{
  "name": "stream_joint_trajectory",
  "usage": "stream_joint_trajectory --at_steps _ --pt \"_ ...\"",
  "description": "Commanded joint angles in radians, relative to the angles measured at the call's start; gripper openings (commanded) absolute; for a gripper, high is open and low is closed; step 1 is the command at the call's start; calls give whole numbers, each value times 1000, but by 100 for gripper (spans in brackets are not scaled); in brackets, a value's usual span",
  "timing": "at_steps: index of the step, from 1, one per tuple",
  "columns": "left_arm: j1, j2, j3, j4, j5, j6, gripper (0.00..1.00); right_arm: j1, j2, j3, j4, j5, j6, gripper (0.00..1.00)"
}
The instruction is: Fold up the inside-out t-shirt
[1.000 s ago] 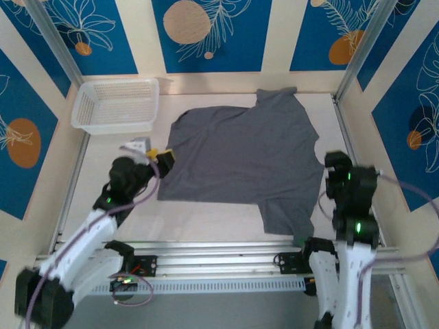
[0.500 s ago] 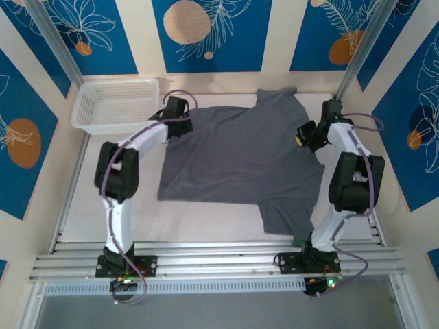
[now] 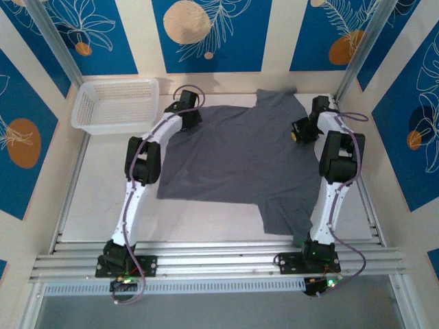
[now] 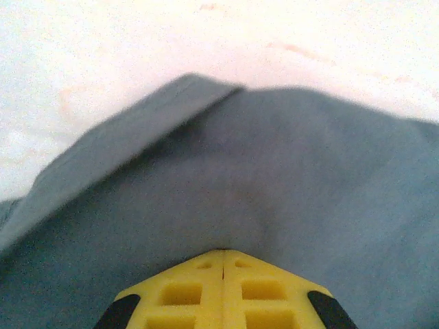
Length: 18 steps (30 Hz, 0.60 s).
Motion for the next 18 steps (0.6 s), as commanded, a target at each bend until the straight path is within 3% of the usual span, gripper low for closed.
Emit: stream_joint_trajectory --at_steps 1,6,13,16,18 --pt "44 67 60 -67 14 -98 0 19 80 112 -63 -13 14 0" --pt "98 97 63 0 79 -231 0 28 224 333 -144 -12 0 0" --pt "105 28 11 66 87 -217 1 34 293 540 -204 -64 -24 0" --pt "96 -67 -65 154 136 -180 9 41 215 519 -221 -82 -64 0" --pt "85 -168 -146 206 164 -144 22 49 88 391 -196 -73 -110 0"
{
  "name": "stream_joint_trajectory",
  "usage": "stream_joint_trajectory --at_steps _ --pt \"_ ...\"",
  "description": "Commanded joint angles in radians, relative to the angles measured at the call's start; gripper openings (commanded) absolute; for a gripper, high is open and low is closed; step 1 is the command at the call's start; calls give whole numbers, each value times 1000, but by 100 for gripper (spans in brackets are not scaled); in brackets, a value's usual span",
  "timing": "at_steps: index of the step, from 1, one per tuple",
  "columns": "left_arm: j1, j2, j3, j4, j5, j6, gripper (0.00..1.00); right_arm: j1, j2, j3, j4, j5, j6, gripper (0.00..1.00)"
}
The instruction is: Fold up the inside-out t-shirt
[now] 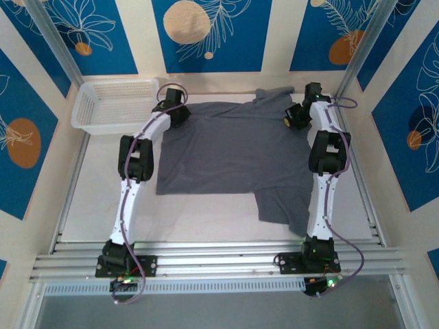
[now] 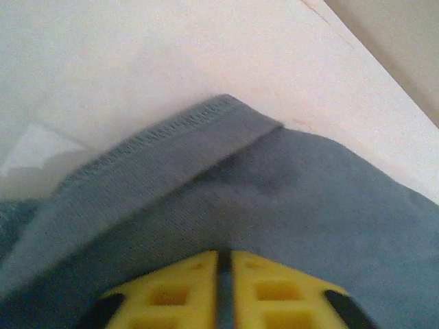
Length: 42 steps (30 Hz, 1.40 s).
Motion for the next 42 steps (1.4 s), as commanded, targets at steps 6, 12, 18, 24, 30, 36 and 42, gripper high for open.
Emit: stream_joint_trajectory --at_steps 6,12,18,24,30,36,42 --pt "-35 -589 -534 290 75 47 46 -15 -719 -806 183 74 -79 15" --pt "-140 -932 -866 240 -20 225 49 -120 -1177 -1380 237 219 -48 27" --pt "-179 -1037 -992 89 -48 328 53 -252 -1264 -1592 284 154 -109 31" --pt "-183 -1079 -1084 76 -48 434 61 -239 -1126 -1532 284 111 -176 34" --pt "-195 -1093 -1087 -77 51 477 68 -224 -1096 -1528 309 110 -172 35" --pt "-196 -1105 -1136 -108 25 440 68 -221 -1059 -1523 309 95 -155 21" --pt "-187 -1145 -1183 -215 -70 296 68 -222 -1131 -1517 271 111 -144 1"
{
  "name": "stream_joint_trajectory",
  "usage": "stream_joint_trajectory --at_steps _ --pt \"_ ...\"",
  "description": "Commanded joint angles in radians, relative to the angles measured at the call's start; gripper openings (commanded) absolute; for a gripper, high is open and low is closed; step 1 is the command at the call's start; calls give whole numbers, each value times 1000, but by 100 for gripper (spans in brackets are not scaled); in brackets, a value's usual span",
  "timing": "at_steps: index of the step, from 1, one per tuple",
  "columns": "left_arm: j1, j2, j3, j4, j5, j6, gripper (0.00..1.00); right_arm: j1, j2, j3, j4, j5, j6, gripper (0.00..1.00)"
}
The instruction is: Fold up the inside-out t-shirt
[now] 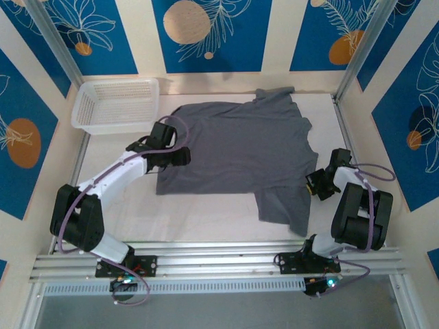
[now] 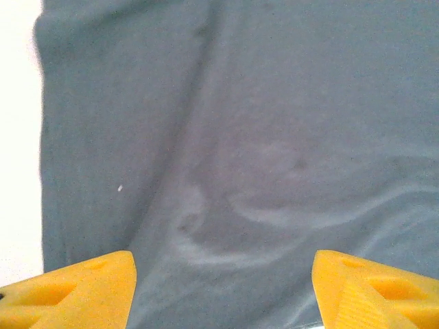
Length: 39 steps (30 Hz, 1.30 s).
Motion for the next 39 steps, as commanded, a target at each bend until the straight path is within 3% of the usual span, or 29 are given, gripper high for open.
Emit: stream_joint_trajectory --at_steps 1,5,11,14,18,22,30,39 --pt "6 -65 -54 -121 -87 -119 68 6 -84 22 -40 -5 11 0" --pt "20 -129 -181 -160 -127 -250 67 16 -202 11 -39 23 24 0" --pt "59 -148 -316 -108 11 -339 64 18 -238 -14 -21 -8 32 0" --pt "65 -126 -323 -112 17 -362 61 19 -234 -10 -15 -28 17 0" --pt "71 -107 -326 -107 -34 -380 58 18 -248 -4 -12 -33 -19 0" --pt "76 -83 -330 -56 -57 -383 48 16 -260 -7 -10 -33 -35 0" --pt "85 -47 -324 -30 -144 -396 50 15 -274 -6 -18 -47 -52 0" --pt "96 8 -350 29 -76 -398 39 15 -274 -8 -17 -41 -49 0"
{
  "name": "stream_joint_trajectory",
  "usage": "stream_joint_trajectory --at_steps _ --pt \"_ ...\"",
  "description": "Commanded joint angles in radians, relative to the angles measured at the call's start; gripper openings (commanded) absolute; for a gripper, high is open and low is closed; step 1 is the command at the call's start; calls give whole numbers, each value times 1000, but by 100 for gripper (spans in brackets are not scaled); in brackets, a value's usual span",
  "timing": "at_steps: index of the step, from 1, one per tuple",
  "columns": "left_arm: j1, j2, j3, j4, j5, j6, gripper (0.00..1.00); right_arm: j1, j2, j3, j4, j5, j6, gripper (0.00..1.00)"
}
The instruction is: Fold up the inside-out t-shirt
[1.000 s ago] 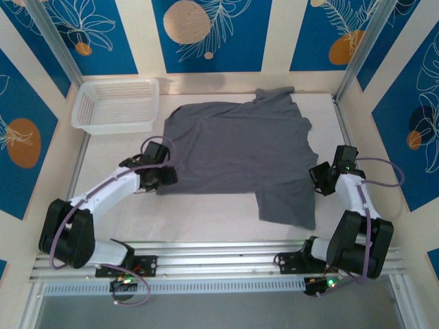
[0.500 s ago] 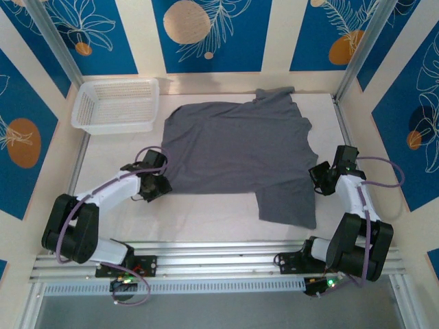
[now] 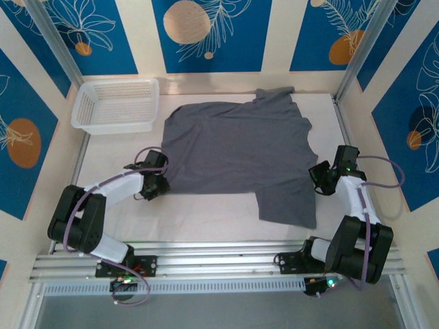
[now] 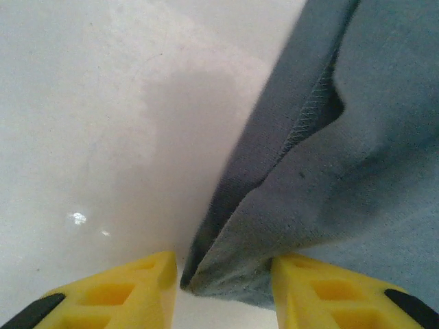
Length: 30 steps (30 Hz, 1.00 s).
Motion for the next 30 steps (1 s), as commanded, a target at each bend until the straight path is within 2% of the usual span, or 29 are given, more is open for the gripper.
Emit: stream_joint_trajectory --at_steps 1,4,7,10,14,20,25,30 --pt "17 25 -16 20 28 -12 38 1 -20 -7 -3 -14 -21 0" --pt "19 37 -18 19 37 -13 32 3 -21 -6 -5 -14 -19 0" --pt "23 33 -21 16 43 -15 16 3 -23 -7 -7 -9 -17 0" --pt "25 -2 -24 -14 25 -15 1 3 -26 -14 -52 65 -3 0" --pt "27 -99 -65 -68 0 -31 0 -19 -91 -87 -82 144 24 0" --pt "27 -183 -73 -82 32 -35 0 -43 -164 -112 -71 125 32 0" --pt "26 -212 19 -85 24 -26 0 -37 -138 -45 -40 55 2 0" --pt "35 -165 143 -65 -34 5 0 -17 -35 59 -12 65 -7 0"
